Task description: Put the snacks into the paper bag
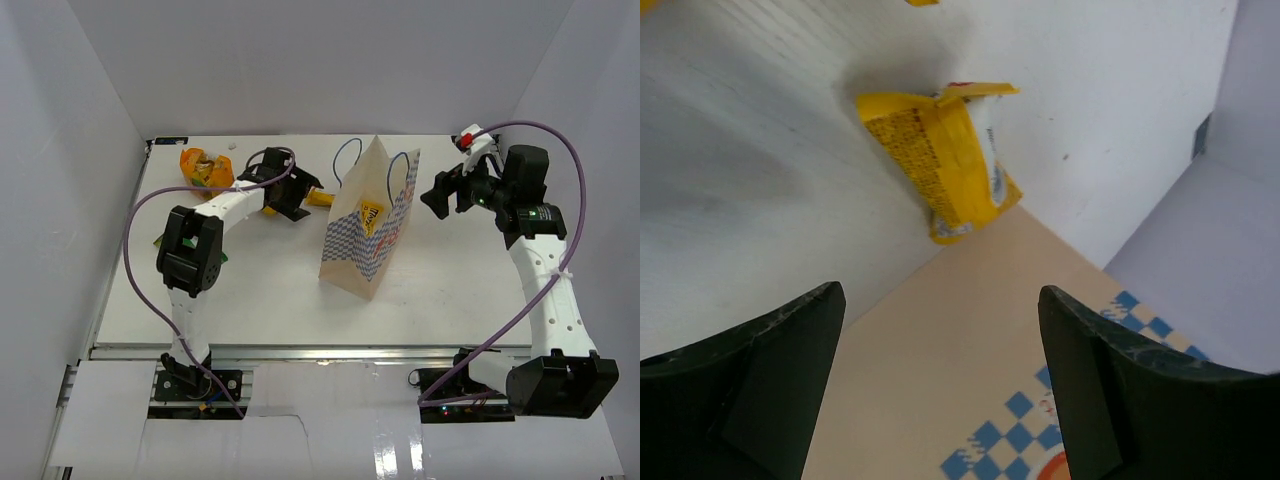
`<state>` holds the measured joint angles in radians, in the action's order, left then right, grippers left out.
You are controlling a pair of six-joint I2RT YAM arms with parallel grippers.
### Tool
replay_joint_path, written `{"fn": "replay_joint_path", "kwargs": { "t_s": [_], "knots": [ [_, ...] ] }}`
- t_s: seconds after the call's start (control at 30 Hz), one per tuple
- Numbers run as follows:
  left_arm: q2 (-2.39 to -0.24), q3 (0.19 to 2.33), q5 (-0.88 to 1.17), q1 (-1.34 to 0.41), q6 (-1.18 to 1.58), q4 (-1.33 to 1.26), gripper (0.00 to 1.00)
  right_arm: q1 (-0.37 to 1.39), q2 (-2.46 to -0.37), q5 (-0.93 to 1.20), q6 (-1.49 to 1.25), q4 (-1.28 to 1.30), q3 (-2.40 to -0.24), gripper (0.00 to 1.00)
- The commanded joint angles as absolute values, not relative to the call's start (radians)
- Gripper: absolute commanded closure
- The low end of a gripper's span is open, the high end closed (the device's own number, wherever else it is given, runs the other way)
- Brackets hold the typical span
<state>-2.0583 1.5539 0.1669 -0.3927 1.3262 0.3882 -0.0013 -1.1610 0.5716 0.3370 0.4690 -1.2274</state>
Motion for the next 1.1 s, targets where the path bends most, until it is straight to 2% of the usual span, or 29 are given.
{"fn": "replay_joint_path", "kwargs": {
  "t_s": [0.0,0.17,0.43,0.53,0.57,0.63,0.83,1.0,1.07],
  "knots": [
    [-2.083,1.6,0.08,-0.423,1.56,0.308,0.12,-0.032,-1.157,0.569,0.292,0.416,-1.213,0.13],
    [-2.177,1.658,0.066,-0.431,1.68,0.324,0.16,-0.06,-1.163,0.56,0.276,0.405,-1.19,0.13],
    [-2.315,1.865,-0.04,-0.443,1.681,0.506,0.2,-0.092,-1.157,0.551,0.265,0.4,-1.172,0.13],
    [-2.354,1.914,-0.067,-0.443,1.68,0.541,0.34,-0.094,-1.157,0.555,0.256,0.396,-1.169,0.13],
    [-2.365,1.927,-0.072,-0.445,1.68,0.549,0.43,-0.095,-1.155,0.555,0.252,0.394,-1.169,0.13],
    [-2.384,1.945,-0.078,-0.445,1.669,0.563,0.5,-0.097,-1.152,0.558,0.25,0.394,-1.169,0.13],
    [-2.373,1.947,-0.095,-0.445,1.574,0.552,0.62,-0.1,-1.147,0.568,0.25,0.396,-1.163,0.13],
    [-2.249,1.905,-0.175,-0.445,1.387,0.427,0.76,-0.1,-1.143,0.58,0.255,0.397,-1.157,0.14],
    [-2.165,1.878,-0.222,-0.445,1.271,0.359,0.79,-0.1,-1.14,0.589,0.258,0.397,-1.154,0.14]
  ]
}}
